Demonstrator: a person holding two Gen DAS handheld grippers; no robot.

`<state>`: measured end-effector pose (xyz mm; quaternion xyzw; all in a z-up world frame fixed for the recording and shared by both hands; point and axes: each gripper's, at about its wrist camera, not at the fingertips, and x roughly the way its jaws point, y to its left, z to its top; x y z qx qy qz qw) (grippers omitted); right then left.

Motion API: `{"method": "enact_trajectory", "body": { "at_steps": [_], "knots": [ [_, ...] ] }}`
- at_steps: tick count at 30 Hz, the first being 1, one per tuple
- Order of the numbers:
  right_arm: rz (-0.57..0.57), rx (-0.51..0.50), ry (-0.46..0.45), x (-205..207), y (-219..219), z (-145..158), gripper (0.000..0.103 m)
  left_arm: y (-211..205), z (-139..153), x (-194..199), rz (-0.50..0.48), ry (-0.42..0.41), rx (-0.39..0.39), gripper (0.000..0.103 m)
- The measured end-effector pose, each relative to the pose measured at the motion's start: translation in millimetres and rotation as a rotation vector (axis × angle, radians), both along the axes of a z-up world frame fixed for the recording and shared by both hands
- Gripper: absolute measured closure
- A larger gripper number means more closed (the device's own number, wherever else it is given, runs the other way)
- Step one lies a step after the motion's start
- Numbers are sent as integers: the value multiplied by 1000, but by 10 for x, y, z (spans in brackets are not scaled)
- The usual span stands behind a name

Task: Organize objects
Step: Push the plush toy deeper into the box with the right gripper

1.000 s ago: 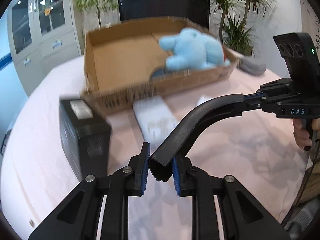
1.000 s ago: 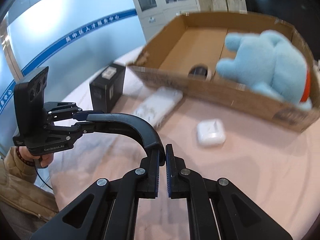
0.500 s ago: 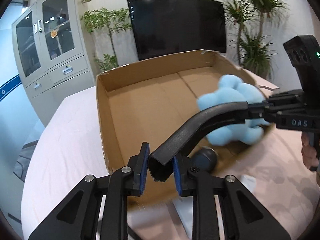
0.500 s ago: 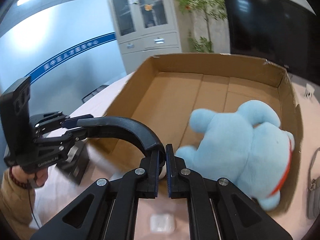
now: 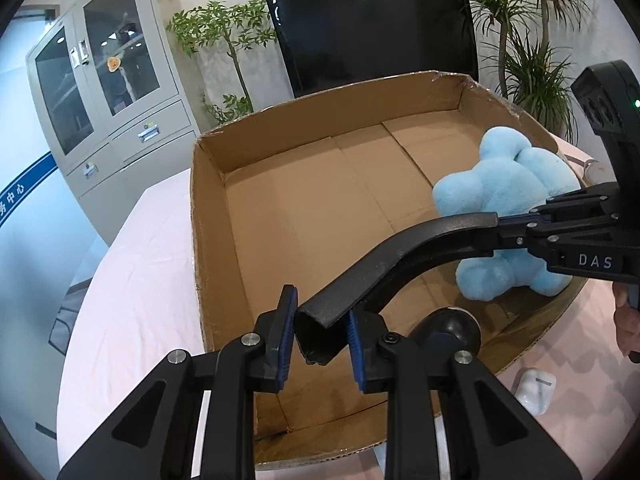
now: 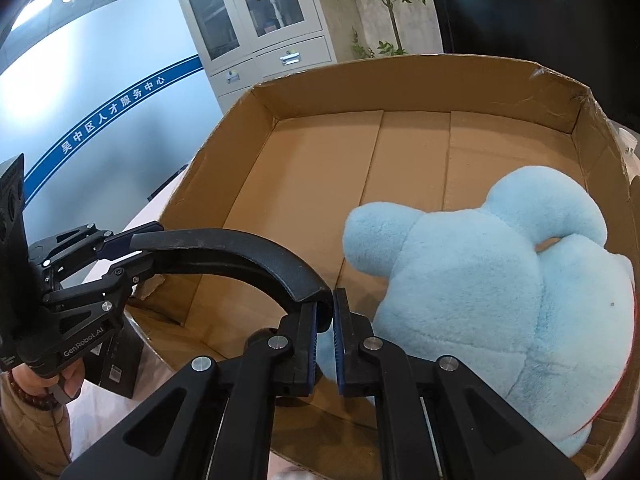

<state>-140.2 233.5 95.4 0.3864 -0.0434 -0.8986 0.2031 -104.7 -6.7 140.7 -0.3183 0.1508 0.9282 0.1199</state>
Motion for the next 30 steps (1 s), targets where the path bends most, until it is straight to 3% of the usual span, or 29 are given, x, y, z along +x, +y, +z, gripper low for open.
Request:
{"method": "enact_trajectory", "body": {
  "at_steps": [8, 30],
  "knots": [
    [-14, 16, -3, 14, 10, -62, 98, 102, -52, -44, 9, -2, -44, 80],
    [-25, 26, 20, 60, 15, -21, 98, 98, -27, -40, 7, 14, -35, 80]
  ]
}}
